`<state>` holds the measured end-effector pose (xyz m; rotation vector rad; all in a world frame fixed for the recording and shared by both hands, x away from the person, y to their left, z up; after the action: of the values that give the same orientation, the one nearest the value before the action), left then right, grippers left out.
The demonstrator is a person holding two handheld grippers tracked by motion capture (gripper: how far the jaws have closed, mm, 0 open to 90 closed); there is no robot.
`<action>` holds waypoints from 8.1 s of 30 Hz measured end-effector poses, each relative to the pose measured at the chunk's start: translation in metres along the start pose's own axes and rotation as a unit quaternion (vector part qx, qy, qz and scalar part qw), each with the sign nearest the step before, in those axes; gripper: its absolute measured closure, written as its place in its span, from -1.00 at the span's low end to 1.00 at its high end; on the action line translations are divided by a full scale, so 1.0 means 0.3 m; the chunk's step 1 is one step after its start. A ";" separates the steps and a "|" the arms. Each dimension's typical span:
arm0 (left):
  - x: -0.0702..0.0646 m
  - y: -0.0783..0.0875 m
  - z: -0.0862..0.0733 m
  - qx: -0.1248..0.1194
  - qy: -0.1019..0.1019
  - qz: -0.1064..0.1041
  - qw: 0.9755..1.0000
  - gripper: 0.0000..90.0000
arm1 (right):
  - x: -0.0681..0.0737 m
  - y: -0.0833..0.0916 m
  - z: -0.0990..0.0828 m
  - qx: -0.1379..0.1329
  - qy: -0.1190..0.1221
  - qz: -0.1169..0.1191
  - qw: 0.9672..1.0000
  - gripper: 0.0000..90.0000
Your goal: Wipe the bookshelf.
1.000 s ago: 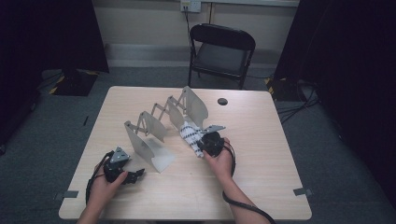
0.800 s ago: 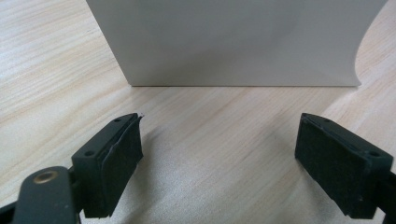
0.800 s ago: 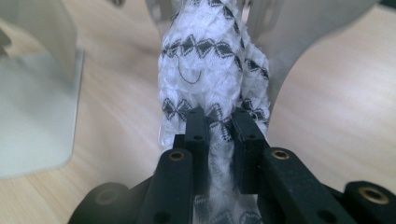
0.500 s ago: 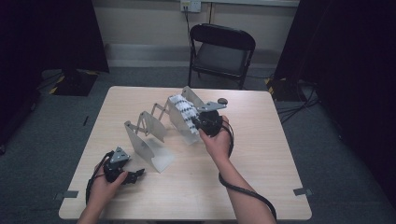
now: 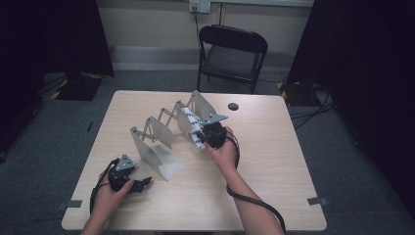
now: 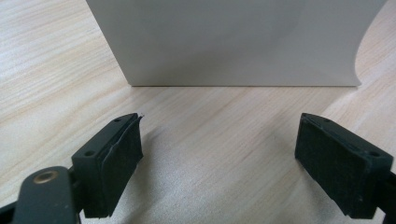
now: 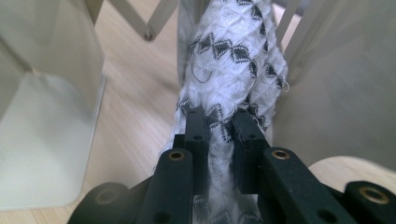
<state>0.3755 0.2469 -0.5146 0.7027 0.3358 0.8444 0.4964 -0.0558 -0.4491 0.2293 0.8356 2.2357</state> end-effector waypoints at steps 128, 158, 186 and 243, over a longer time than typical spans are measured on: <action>-0.001 0.000 0.000 0.000 0.001 0.000 1.000 -0.68 | -0.004 -0.064 -0.159 0.043 -0.074 -0.039 0.996 0.81; -0.001 0.001 0.000 0.000 0.000 0.001 1.000 -0.67 | -0.001 -0.063 -0.015 0.015 -0.038 -0.060 0.997 0.82; -0.002 0.000 0.000 -0.001 0.002 -0.001 1.000 -0.68 | -0.046 0.111 0.132 -0.072 -0.059 -0.093 0.991 0.82; -0.003 0.001 -0.001 -0.001 0.000 -0.002 1.000 -0.68 | -0.043 0.115 0.116 -0.078 -0.093 -0.084 0.989 0.78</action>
<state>0.3747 0.2466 -0.5145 0.7008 0.3368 0.8413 0.4995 -0.0653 -0.3996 0.2785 0.5565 2.0717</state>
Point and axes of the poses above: each handheld gripper's, and its own axes: y roughly backward along the jaws, z roughly out of its top, x roughly to its left, the point moved 2 cm from there along -y, roughly forward along the jaws, and after that the axes turned 1 degree about x, right-handed, at the moved point
